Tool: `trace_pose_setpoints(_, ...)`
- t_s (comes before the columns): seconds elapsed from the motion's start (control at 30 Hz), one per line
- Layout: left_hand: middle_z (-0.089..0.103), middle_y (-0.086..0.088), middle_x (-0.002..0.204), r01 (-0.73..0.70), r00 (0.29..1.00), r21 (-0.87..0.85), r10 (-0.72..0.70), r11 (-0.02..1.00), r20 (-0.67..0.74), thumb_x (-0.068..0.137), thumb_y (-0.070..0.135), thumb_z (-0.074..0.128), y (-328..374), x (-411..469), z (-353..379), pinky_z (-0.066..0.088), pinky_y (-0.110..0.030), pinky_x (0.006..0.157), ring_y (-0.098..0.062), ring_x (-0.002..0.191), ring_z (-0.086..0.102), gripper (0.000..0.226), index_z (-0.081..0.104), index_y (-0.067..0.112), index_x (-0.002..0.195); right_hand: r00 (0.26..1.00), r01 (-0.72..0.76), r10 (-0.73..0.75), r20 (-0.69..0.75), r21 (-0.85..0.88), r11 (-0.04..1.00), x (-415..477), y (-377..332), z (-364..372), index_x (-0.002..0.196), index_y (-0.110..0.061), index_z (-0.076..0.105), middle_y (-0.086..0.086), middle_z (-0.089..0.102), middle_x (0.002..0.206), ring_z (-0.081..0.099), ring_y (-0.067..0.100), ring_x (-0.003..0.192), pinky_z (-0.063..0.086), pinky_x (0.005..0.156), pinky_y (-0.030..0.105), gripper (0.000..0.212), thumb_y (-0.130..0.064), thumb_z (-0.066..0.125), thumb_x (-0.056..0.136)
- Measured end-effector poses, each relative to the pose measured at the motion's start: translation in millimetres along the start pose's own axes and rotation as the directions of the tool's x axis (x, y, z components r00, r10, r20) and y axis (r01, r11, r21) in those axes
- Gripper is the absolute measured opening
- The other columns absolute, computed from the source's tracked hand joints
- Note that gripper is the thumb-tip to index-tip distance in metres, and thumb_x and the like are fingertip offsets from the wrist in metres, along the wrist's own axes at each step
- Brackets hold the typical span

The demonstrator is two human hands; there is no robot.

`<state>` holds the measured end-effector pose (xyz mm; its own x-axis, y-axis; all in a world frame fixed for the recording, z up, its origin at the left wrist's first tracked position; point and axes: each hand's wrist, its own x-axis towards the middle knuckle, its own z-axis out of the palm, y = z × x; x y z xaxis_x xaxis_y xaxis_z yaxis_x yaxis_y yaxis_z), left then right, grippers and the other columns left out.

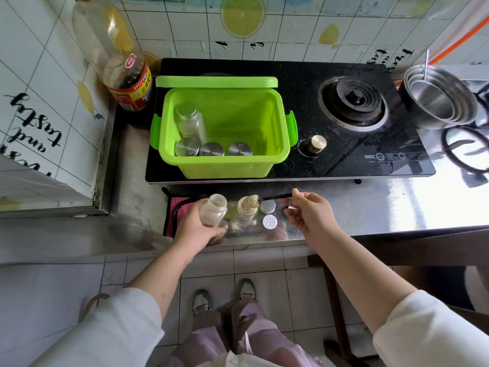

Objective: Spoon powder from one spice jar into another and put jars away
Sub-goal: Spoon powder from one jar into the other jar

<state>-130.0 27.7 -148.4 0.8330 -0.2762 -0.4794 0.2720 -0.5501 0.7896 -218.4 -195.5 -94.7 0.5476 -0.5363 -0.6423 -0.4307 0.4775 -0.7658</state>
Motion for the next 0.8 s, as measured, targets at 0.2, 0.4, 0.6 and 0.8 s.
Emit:
trace_pose_setpoints(0.2,0.061,0.015,0.102,0.010,1.000,-0.039,-0.009,0.999,0.006,0.064,0.004,0.084,5.0,-1.4,0.9,0.054,-0.046,0.089,-0.015,0.093,0.062,0.070,0.051,0.035,0.117,0.991,0.129,-0.134,-0.019,-0.167,0.978,-3.0,-0.9,9.2,0.081,-0.013,0.052,0.008,0.074,0.085,0.062,0.012,0.052,0.052,0.053,0.026,0.018,-0.023,0.059,0.094)
trace_pose_setpoints(0.4,0.060,0.006,0.107,-0.008,0.999,-0.083,0.011,0.996,0.031,0.070,0.002,0.082,9.8,-3.4,0.6,0.051,-0.021,0.066,-0.006,0.086,0.059,0.072,0.048,0.024,0.129,0.923,0.366,-0.372,0.099,-0.520,0.772,-6.5,1.9,20.6,0.083,-0.018,0.054,0.001,0.072,0.082,0.067,0.012,0.057,0.057,0.060,0.039,0.012,-0.023,0.062,0.091)
trace_pose_setpoints(0.6,0.059,0.005,0.105,-0.023,0.999,-0.116,0.029,0.993,0.046,0.072,0.002,0.080,10.1,-3.9,0.8,0.052,-0.023,0.060,-0.011,0.089,0.060,0.065,0.048,0.023,0.124,0.718,0.625,-0.555,0.419,-0.739,0.251,-11.3,11.0,19.1,0.088,-0.028,0.051,-0.011,0.066,0.075,0.063,0.019,0.070,0.052,0.061,0.039,0.009,-0.031,0.060,0.091)
trace_pose_setpoints(0.8,0.056,0.014,0.102,-0.039,0.997,-0.055,0.042,0.998,0.059,0.074,0.011,0.081,8.8,-4.8,1.2,0.051,-0.040,0.087,-0.002,0.090,0.054,0.067,0.045,0.024,0.129,0.477,0.740,-0.666,0.573,-0.671,-0.047,-14.7,13.0,16.2,0.090,-0.018,0.056,-0.005,0.066,0.071,0.060,0.022,0.056,0.047,0.043,0.032,0.011,-0.029,0.055,0.089)
